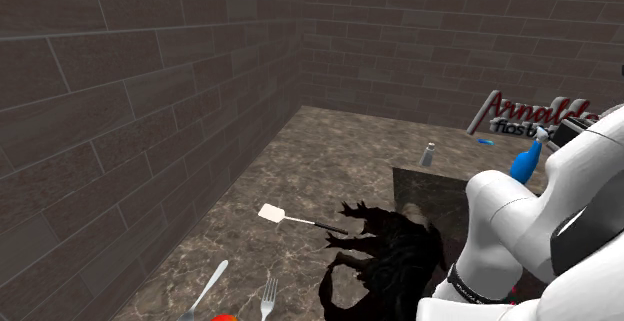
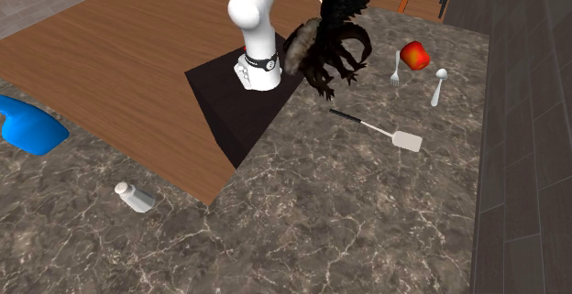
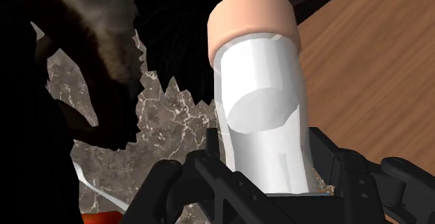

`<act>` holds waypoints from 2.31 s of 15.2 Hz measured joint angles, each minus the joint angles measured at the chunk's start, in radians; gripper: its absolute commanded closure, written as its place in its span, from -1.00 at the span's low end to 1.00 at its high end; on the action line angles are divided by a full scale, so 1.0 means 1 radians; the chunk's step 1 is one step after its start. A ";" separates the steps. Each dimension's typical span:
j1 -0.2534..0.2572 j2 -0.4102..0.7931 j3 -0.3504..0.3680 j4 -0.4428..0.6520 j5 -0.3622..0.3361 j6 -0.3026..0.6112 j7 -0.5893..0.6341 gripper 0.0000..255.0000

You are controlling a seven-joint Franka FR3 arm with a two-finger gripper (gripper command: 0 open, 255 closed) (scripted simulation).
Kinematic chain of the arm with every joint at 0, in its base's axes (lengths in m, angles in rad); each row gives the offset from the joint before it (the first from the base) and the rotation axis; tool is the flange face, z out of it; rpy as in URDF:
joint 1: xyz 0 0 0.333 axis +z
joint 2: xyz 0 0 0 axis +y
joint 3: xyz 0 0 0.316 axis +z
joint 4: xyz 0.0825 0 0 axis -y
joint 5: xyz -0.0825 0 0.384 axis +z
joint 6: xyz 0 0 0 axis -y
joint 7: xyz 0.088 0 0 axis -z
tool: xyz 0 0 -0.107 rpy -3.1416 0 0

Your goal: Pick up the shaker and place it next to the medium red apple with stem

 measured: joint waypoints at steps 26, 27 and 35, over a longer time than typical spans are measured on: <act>0.071 1.183 0.011 1.125 -0.750 -0.219 0.238 1.00; 0.073 1.191 0.008 1.126 -0.754 -0.213 0.238 1.00; 0.058 1.210 0.000 1.040 -0.768 -0.119 0.262 1.00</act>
